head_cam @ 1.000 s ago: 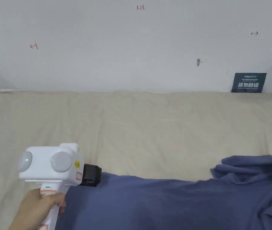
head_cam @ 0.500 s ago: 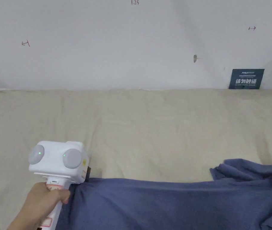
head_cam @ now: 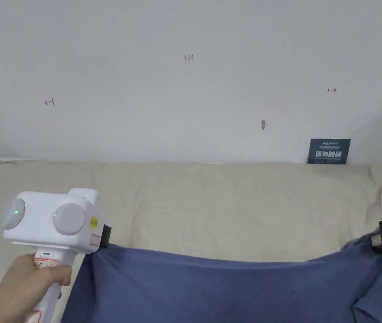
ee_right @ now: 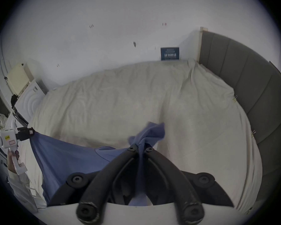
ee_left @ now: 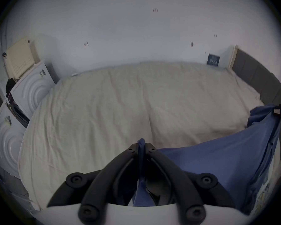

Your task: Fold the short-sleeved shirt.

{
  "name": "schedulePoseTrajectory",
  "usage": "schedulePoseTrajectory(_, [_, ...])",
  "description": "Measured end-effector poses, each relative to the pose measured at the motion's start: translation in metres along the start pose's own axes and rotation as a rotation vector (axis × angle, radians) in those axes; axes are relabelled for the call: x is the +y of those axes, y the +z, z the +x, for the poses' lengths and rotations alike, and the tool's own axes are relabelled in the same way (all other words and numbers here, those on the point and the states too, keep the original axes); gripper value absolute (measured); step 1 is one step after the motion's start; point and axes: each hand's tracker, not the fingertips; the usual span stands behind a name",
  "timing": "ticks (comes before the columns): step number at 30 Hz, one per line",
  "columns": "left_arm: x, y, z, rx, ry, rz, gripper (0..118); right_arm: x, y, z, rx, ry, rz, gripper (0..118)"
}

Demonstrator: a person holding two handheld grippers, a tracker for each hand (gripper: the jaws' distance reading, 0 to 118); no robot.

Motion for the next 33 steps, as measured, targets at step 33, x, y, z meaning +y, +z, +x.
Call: schedulePoseTrajectory(33, [0.052, 0.405, -0.039, 0.201, 0.106, 0.639, 7, 0.065, 0.361, -0.060, 0.129, 0.059, 0.559, 3])
